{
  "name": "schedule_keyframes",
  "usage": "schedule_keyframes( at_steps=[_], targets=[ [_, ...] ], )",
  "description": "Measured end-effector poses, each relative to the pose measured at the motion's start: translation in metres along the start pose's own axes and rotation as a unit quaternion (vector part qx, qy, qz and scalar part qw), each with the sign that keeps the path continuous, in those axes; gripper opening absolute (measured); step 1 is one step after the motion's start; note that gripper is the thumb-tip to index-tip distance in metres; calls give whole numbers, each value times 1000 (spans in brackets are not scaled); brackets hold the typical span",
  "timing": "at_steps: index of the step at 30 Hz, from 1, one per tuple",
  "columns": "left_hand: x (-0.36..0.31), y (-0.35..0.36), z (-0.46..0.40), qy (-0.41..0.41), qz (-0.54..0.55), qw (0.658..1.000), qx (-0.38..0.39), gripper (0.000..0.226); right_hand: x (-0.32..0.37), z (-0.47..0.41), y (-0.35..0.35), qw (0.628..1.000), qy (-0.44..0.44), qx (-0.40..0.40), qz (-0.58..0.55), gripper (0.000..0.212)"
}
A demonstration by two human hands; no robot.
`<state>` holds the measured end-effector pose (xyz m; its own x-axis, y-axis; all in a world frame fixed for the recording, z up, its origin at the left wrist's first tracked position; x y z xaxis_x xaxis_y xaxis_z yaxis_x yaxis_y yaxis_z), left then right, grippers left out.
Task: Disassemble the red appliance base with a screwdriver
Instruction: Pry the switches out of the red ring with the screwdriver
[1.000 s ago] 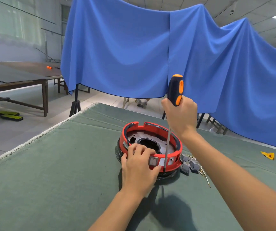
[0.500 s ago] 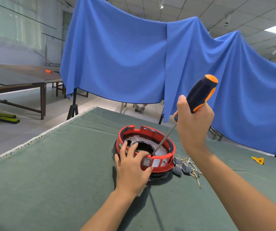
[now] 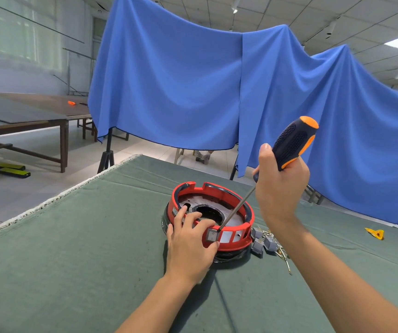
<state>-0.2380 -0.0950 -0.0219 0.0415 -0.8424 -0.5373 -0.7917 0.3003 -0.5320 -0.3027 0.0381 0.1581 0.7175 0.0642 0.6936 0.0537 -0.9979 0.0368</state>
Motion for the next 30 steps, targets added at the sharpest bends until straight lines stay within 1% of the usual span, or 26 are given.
schedule_keyframes(
  at_steps=[9, 21, 26, 30],
  targets=[
    [0, 0, 0, 5, -4, 1000, 1, 36, -3, 3, 2, 1000, 9, 0, -4, 35],
    [0, -1, 0, 12, -1, 1000, -3, 37, 2, 8, 0, 1000, -4, 1, -15, 32],
    [-4, 0, 0, 22, 5, 1000, -10, 37, 7, 16, 4, 1000, -21, 14, -11, 29],
    [-5, 1, 0, 17, 12, 1000, -18, 35, 4, 10, 12, 1000, 0, 22, -16, 30]
  ],
)
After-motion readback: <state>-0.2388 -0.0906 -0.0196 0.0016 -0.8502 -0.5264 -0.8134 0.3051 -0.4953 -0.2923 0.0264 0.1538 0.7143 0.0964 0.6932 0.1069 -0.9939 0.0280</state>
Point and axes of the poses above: each hand's wrist, its own z-axis away from the middle knuckle, its own y-axis out of the palm, x = y × z, the point moved 9 cm from there along -z, towards the middle knuckle, and after that the axes turned 9 degrees about y, right-handed, at the moved point
